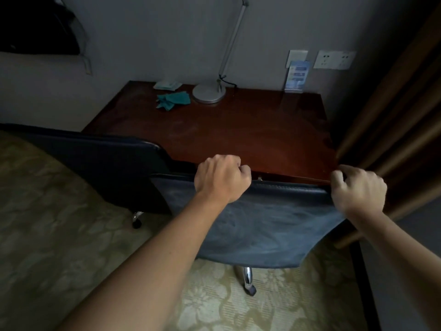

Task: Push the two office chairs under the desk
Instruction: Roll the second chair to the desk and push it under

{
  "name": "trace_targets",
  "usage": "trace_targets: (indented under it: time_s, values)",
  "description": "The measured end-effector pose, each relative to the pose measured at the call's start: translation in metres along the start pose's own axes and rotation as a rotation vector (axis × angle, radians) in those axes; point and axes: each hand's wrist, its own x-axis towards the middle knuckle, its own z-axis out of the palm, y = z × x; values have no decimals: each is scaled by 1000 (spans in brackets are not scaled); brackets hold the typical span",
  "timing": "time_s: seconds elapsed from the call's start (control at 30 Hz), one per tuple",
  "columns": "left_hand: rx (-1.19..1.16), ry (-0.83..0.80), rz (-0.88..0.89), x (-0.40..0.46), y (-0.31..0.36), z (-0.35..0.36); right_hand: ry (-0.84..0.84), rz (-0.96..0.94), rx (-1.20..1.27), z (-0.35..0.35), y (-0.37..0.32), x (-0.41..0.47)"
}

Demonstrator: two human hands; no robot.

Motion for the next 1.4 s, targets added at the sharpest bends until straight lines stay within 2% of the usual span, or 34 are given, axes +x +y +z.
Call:
trace_targets:
  time_s: [0.2, 0.43, 0.63, 0.83, 1.0, 1.07, 1.23, 1.4]
  values:
    - [2, 27, 26, 28, 11, 2, 146, -66, 51, 15, 14, 33]
    - [28, 92, 11, 64, 17, 1, 218, -104, 79, 26, 15, 78]
    - [45, 35, -34, 63, 16, -2, 184, -130, 56, 24, 17, 83]
    - [58, -55, -49, -10, 9, 2, 129, -160, 63, 11, 24, 5]
    - [64, -95, -92, -41, 13, -4, -82, -105, 12, -5, 25, -26]
    - [53, -162, -59, -50, 11, -9, -142, -49, 2, -15, 23, -38]
    - [-127, -305, 80, -78, -18, -25, -158, 33, -22, -24, 14, -71]
    - [216, -90, 116, -84, -70, -32, -172, 107, -49, -25, 3, -69]
